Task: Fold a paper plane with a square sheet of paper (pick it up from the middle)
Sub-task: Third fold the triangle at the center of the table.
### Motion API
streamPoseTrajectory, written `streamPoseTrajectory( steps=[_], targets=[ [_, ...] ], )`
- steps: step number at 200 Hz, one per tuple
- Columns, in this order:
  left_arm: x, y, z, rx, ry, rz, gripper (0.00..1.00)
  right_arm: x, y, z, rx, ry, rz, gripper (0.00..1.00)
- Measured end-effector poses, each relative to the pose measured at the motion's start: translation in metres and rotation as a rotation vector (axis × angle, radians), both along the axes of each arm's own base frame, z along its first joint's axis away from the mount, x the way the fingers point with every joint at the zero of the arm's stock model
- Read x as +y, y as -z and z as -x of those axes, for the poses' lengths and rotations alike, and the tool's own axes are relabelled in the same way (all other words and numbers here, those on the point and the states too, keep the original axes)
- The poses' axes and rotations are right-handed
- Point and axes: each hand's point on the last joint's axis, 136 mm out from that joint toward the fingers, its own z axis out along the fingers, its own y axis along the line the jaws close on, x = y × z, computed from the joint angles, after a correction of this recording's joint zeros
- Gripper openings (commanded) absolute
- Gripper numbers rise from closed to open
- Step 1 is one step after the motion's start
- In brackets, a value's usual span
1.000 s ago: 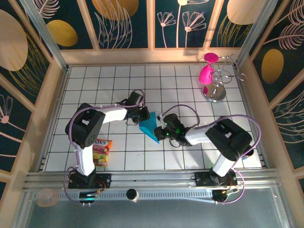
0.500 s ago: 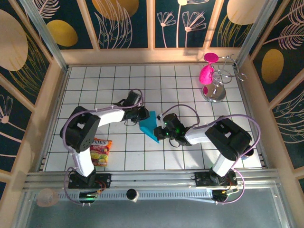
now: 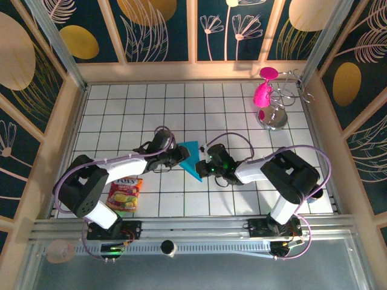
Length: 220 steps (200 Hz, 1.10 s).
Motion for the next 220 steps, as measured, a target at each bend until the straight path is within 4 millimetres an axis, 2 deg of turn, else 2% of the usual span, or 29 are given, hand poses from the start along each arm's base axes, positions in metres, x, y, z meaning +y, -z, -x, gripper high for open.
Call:
streamPoseTrajectory(
  steps=[34, 66, 129, 220],
  targets=[
    [-0.012, 0.006, 0.007, 0.031, 0.016, 0.036, 0.16, 0.0, 0.0, 0.0, 0.006, 0.005, -0.004, 0.0],
    [-0.012, 0.019, 0.009, 0.062, 0.014, 0.015, 0.15, 0.0, 0.0, -0.001, 0.011, 0.011, -0.007, 0.0],
    [-0.015, 0.03, 0.015, 0.098, 0.009, 0.004, 0.14, 0.0, 0.0, -0.002, 0.015, 0.013, -0.007, 0.0],
    [-0.013, 0.033, 0.015, 0.116, -0.029, -0.014, 0.14, 0.002, 0.0, -0.005, 0.019, 0.016, -0.003, 0.0]
  ],
)
